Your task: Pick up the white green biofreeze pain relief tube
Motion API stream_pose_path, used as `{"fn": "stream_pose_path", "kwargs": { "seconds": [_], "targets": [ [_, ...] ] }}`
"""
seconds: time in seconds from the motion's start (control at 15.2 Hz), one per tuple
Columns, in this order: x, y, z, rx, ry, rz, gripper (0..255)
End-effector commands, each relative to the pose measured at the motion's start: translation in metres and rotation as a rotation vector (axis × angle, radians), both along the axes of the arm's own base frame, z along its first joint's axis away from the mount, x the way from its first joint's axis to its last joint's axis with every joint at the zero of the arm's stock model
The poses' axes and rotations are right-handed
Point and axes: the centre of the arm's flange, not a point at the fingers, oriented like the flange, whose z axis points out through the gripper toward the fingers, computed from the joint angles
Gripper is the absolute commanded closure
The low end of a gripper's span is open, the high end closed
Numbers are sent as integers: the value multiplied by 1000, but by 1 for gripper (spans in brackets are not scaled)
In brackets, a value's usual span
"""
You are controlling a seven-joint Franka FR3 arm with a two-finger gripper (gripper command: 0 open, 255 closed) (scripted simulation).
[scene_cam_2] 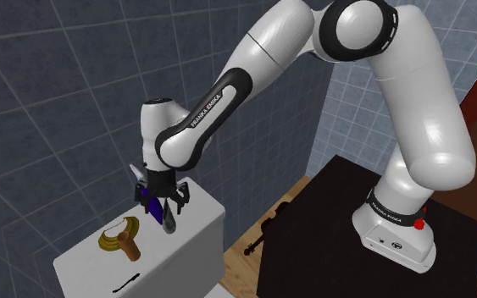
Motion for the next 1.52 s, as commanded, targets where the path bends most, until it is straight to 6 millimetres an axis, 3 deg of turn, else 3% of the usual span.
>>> {"fn": "stream_pose_path", "kwargs": {
  "seconds": [0.0,0.2,0.26,0.86,1.45],
  "targets": [
    [1,-1,-11,0,0,-1,0],
    [1,-1,-19,0,0,-1,0],
    [1,0,-20,0,0,-1,255],
    [1,-1,-19,0,0,-1,255],
    [1,-1,28,0,0,-1,255]
  ]
}}
